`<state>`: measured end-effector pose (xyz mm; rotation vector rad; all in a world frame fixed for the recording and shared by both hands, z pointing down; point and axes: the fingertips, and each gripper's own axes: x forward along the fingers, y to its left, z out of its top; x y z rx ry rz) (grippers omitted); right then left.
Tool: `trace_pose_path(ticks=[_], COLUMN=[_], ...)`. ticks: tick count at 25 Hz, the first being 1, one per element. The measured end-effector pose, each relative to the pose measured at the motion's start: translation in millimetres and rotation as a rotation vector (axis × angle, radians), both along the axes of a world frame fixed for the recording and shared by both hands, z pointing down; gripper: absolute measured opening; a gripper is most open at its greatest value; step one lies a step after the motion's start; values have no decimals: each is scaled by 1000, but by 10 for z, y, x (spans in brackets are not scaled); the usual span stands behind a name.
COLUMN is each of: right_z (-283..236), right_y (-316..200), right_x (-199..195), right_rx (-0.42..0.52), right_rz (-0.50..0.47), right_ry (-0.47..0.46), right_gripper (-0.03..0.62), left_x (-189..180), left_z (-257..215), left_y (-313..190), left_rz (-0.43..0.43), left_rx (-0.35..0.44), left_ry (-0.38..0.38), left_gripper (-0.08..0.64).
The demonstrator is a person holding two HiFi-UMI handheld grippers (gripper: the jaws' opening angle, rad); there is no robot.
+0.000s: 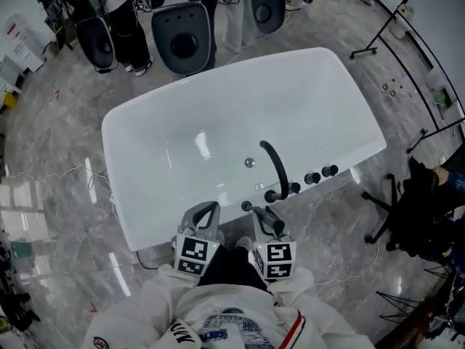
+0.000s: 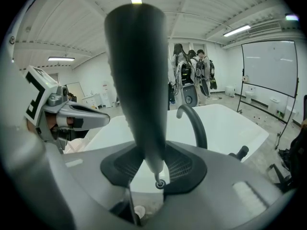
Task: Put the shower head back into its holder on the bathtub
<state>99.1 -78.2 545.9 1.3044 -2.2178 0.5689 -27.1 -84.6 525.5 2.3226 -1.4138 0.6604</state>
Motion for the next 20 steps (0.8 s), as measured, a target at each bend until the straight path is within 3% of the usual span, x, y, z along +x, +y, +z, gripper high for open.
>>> trace_pose_path(ticks=[20], right_z=[814], right_y=[17], right_x=[39], right_rx=[-54], right_rz=[-9], right_ry=[43], right_gripper=[137], left_x=[80], left_z=[782], left_y=[-66], left_rz=[-17], left_rx=[-63], left_ry=[74], left_gripper=[0])
